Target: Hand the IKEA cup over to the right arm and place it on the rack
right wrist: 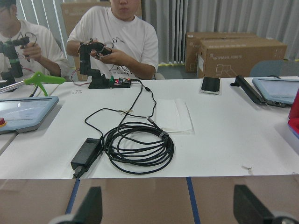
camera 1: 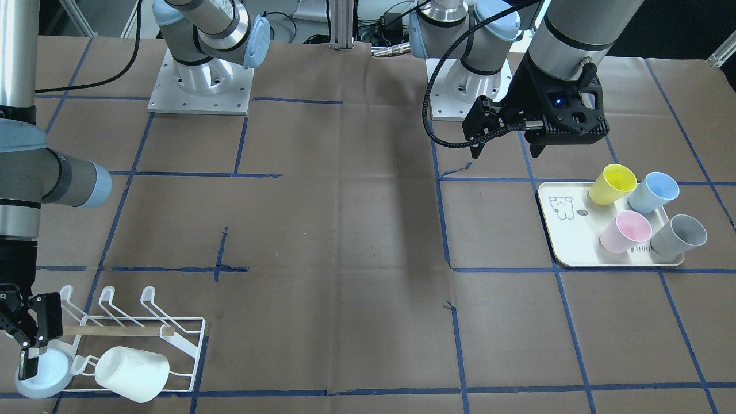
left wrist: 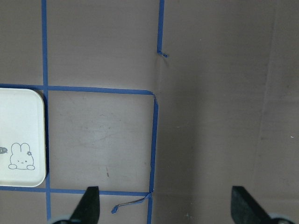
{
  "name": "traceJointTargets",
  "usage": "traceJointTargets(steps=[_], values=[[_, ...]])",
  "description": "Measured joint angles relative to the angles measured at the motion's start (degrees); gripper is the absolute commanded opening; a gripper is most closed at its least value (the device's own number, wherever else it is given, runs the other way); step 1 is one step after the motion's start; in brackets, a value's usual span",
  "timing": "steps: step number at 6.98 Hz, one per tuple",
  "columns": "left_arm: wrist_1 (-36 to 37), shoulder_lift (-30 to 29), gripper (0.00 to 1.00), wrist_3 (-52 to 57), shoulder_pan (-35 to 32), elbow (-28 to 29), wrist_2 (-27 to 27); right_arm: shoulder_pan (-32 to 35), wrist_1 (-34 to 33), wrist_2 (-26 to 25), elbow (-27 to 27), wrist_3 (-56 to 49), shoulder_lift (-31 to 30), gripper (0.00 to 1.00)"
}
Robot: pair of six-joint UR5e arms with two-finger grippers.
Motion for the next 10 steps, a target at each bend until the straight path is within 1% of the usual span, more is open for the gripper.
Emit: traceJointTargets(steps=[2, 4, 5, 6, 8, 10], values=[[0.0, 0.0, 1.00, 0.0, 0.0, 0.0, 0.1, 1.0, 16.8, -0.6, 0.2, -0.1, -8.5, 1.00], [0.0, 0.0, 1.00, 0.0, 0.0, 0.1, 0.1, 2.5, 31.9, -0.8, 0.1, -0.1, -16.5, 1.00], [0.0, 0.0, 1.00, 0.0, 0.0, 0.1, 0.1, 3.4, 39.0, -0.8, 0.0, -0.1, -20.1, 1.00], [0.0, 0.0, 1.00, 0.0, 0.0, 0.1, 0.1, 4.6, 47.9, -0.9, -0.2, 0.2, -23.5, 1.00], [0.0, 0.0, 1.00, 0.0, 0.0, 0.1, 0.2, 7.9, 65.6, -2.2, -0.6, 0.8, -28.6, 1.00], [0.0, 0.0, 1.00, 0.0, 0.0, 0.1, 0.2, 12.4, 83.0, -3.1, -1.3, 1.0, -30.8, 1.00]])
